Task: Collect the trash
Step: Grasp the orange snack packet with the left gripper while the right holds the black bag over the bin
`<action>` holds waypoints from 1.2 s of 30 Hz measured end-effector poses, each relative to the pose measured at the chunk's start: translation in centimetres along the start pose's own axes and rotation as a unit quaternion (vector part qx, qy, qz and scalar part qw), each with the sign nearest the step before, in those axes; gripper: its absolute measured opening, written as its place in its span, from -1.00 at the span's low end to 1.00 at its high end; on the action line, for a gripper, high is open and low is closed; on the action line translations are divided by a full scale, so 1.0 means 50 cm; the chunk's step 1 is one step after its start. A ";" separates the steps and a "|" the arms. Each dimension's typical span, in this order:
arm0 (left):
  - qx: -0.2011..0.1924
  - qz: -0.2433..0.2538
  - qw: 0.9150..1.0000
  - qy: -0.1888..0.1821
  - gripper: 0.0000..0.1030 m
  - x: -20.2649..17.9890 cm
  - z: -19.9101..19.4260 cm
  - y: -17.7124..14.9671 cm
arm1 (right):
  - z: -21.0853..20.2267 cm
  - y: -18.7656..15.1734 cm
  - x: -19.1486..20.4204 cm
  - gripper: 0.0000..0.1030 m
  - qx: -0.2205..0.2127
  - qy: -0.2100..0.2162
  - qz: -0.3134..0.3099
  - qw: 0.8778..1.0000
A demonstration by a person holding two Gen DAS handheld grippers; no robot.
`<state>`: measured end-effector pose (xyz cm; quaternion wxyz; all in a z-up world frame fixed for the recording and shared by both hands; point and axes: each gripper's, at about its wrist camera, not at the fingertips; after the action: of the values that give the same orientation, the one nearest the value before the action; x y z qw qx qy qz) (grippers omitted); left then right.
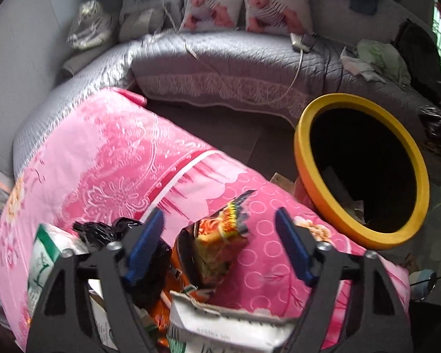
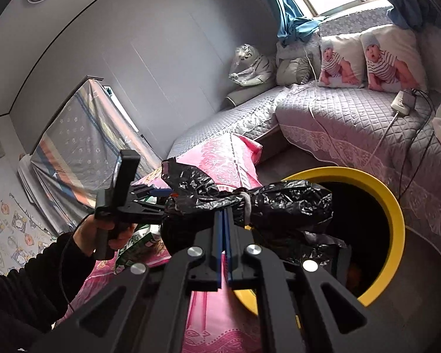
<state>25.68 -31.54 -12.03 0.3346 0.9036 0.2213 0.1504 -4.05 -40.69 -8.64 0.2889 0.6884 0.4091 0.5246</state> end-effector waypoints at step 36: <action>-0.275 -0.212 0.938 0.000 -0.33 0.159 -0.545 -0.226 | 0.073 0.031 0.194 -0.97 0.021 0.053 -0.062 0.996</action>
<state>17.68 -5.21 1.30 0.5941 0.7084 0.3580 0.1305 0.95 -32.94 -3.70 0.2844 0.6392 0.4766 0.5324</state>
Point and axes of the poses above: each gripper's, at about its wrist camera, not at the fingertips, and z roughly the way its jaws point, x to its left, y to its top, and after that the axes turned 10 degrees about -x, right-handed
